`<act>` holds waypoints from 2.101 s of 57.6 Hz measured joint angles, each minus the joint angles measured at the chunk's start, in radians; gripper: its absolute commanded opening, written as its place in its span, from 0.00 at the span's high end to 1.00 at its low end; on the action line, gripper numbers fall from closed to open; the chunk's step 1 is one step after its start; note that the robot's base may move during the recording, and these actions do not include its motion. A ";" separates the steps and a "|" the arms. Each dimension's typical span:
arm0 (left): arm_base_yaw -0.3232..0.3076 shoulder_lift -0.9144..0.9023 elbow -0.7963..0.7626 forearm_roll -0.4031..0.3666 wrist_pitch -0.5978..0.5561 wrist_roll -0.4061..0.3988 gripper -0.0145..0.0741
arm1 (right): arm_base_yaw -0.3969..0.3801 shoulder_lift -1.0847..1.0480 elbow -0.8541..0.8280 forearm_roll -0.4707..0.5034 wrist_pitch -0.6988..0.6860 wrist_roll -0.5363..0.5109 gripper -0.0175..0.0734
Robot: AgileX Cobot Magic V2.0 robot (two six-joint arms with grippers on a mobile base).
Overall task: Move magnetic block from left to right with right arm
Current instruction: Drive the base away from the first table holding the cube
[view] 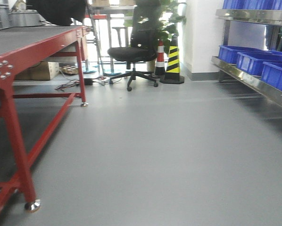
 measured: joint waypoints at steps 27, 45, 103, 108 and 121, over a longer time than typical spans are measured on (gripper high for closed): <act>0.000 0.000 0.000 0.000 0.000 0.000 0.97 | 0.000 0.000 0.000 0.000 0.000 0.000 0.54; 0.000 0.000 0.000 0.000 0.000 0.000 0.97 | 0.000 0.000 0.000 0.000 0.000 0.000 0.54; 0.000 0.000 0.000 0.000 0.000 0.000 0.97 | 0.000 0.000 0.000 0.000 0.000 0.000 0.54; 0.000 0.000 0.000 0.000 0.000 0.000 0.97 | 0.000 0.000 0.000 0.000 0.000 0.000 0.54; 0.000 0.000 0.000 0.000 0.000 0.000 0.97 | 0.000 0.000 0.000 0.000 0.000 0.000 0.54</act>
